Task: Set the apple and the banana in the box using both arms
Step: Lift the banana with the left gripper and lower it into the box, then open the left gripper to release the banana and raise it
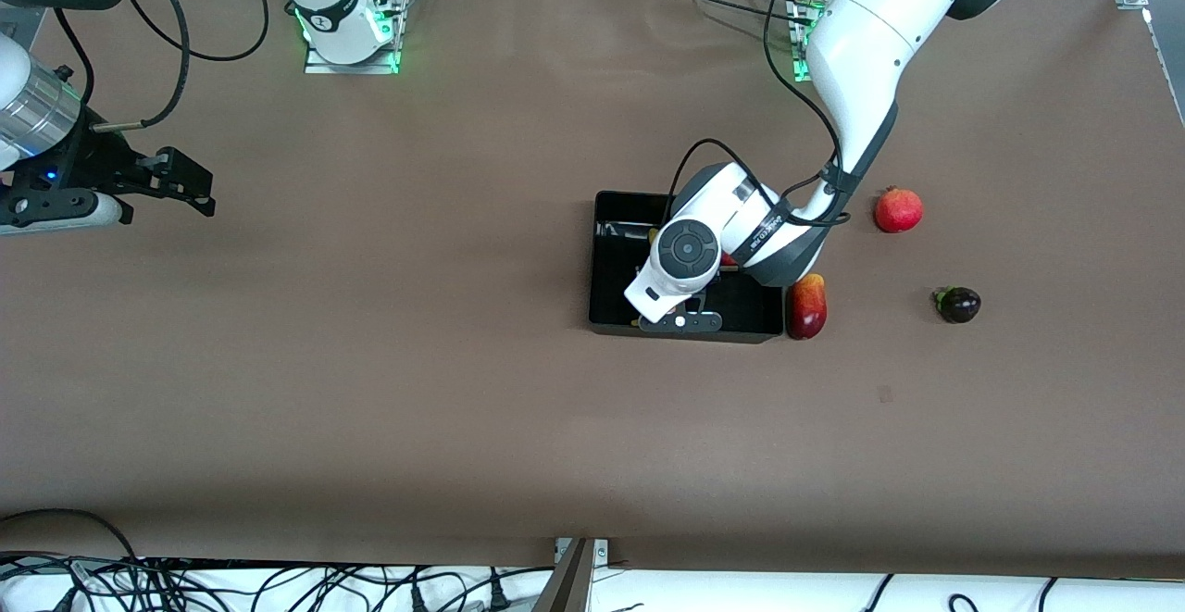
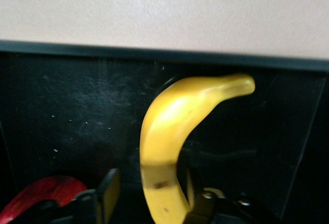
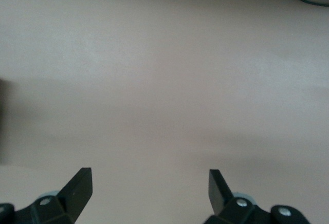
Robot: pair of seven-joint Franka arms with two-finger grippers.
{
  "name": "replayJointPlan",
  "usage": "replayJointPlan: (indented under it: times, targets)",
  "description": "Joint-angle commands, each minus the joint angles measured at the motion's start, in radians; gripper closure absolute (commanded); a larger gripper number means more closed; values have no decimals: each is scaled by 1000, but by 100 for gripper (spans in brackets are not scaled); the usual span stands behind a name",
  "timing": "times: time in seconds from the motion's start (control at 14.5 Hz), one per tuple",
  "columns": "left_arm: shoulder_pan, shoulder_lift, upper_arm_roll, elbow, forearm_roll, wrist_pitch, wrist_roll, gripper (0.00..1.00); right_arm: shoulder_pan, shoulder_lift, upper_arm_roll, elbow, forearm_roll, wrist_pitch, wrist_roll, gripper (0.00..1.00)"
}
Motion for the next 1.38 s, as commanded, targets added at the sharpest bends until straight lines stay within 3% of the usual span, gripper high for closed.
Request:
replayJointPlan:
  times: [0.0,0.62,0.76,0.83,1.03,1.17,1.31]
  targets:
    - [36,-85,-4,10,11,-58,-8,0,-11,4,9,14,-2,-2,5,0]
    - [292,-356,-11,145,-34,-518,395,0,-11,3,9,14,-2,-2,5,0]
    - [339,-413,4,142,-85,-567,519,0,-11,4,9,14,-2,-2,5,0]
    - [335,-471,48,121,-110,-567,573,0,-11,4,9,14,-2,-2,5,0]
    - [248,-628,275,-10,-225,-561,758,0,-11,3,9,16,-2,-2,5,0]
    - [234,-733,314,-95,-215,-508,730,0,-11,4,9,14,-2,-2,5,0]
    - [234,-864,314,-274,-199,-356,632,0,-11,4,9,14,-2,-2,5,0]
